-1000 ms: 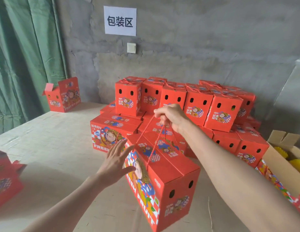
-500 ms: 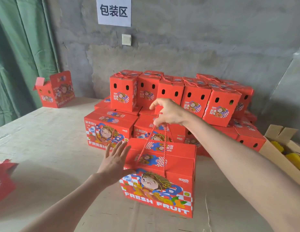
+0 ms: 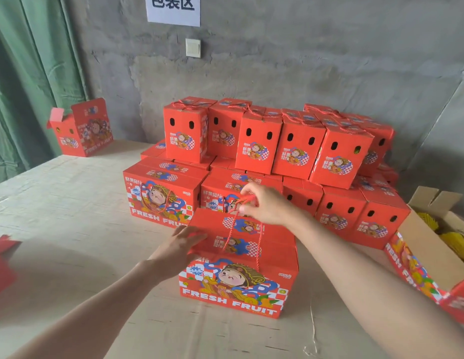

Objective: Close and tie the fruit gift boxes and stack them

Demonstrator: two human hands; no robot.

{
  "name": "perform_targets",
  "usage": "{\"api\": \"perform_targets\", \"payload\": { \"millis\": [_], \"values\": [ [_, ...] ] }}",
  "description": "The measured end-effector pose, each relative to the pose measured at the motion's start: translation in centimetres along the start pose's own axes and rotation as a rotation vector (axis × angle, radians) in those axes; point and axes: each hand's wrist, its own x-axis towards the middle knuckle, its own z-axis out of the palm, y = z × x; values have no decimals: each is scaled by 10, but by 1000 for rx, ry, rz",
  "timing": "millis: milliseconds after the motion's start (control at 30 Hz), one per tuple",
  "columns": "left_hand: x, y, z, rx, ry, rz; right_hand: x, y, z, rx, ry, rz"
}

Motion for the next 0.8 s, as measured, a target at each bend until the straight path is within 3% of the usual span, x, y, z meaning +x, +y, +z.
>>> {"api": "perform_targets", "payload": {
  "millis": [67, 133, 233, 333, 500, 633, 800],
  "values": [
    [-3, 0, 0, -19, -1, -43, -20, 12, 30, -200, -217, 79],
    [-9, 3, 5, 17, 6, -143, -46, 32, 63, -340, -323, 149],
    [-16, 12, 22, -43, 27, -306, -73, 58, 100, -466, -225, 199],
    [-14, 15, 35, -123, 112, -360, -71, 70, 111, -450, -123, 190],
    [14, 15, 31, 72, 148, -363, -43, 74, 103, -472, -85, 222],
    [35, 16, 46, 268, 158, -250, -34, 82, 116, -457, 30, 300],
    [77, 4, 37, 322, 34, -263, -7, 83, 121, -406, -4, 321]
  ]
}}
